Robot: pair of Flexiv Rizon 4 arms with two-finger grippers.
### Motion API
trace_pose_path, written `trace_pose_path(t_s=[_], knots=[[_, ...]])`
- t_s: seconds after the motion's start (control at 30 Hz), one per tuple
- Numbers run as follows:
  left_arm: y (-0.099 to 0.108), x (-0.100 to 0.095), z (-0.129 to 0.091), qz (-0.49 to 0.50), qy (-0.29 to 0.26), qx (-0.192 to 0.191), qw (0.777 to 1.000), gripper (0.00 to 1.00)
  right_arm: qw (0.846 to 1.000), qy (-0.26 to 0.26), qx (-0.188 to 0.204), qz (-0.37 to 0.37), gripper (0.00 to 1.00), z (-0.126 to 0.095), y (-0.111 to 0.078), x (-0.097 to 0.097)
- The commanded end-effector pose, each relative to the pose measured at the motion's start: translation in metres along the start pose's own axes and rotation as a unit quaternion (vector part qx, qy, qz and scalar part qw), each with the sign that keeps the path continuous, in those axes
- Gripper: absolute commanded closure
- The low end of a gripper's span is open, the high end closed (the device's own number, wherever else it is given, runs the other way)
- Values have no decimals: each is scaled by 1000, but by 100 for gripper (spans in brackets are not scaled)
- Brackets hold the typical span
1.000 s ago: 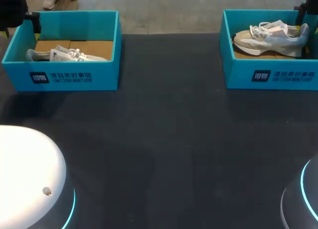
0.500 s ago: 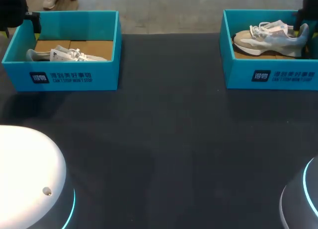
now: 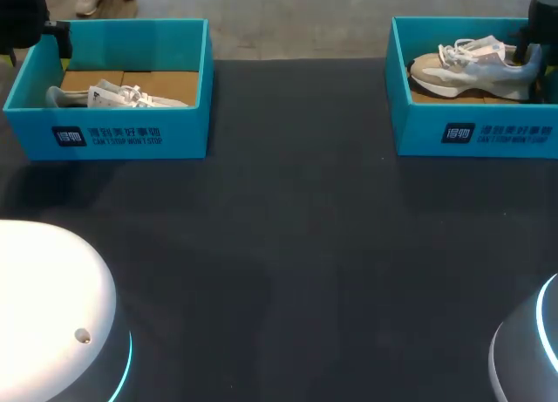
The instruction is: Take the shoe out of the shoebox, open the shoe tongue, remove and reinsert the insole, then place the shoe into the shoebox
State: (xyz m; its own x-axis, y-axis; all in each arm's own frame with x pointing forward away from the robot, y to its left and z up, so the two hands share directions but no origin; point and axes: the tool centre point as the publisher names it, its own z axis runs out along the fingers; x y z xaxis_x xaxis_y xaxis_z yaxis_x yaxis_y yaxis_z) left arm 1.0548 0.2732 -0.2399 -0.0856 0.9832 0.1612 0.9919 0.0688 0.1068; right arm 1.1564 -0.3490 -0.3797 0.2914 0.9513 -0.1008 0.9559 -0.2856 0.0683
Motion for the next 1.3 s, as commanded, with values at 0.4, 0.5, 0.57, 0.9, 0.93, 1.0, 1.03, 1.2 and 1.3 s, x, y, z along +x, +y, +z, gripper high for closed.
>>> trace_pose_path(t_s=[0.4,0.5,0.57,0.9,0.93,1.0,1.03,1.2,1.3], knots=[[-1,0,0,0,0,-1,1000,0,1000,-18,12,3,83,3,10,-3],[-1,0,0,0,0,-1,1000,0,1000,-19,13,6,100,3,9,-4],[-1,0,0,0,0,-1,1000,0,1000,-20,13,8,100,1,7,-5],[-1,0,0,0,0,-1,1000,0,999,-24,11,22,100,-18,1,-11],[-1,0,0,0,0,-1,1000,0,999,-24,10,22,100,-21,0,-12],[-1,0,0,0,0,-1,1000,0,1000,-22,1,20,100,-29,1,-13],[-1,0,0,0,0,-1,1000,0,1000,-21,-2,18,100,-36,-1,-12],[-1,0,0,0,0,-1,1000,0,1000,-21,-13,12,100,-58,-3,-10],[-1,0,0,0,0,-1,1000,0,1000,-20,-19,10,100,-72,-5,-9]])
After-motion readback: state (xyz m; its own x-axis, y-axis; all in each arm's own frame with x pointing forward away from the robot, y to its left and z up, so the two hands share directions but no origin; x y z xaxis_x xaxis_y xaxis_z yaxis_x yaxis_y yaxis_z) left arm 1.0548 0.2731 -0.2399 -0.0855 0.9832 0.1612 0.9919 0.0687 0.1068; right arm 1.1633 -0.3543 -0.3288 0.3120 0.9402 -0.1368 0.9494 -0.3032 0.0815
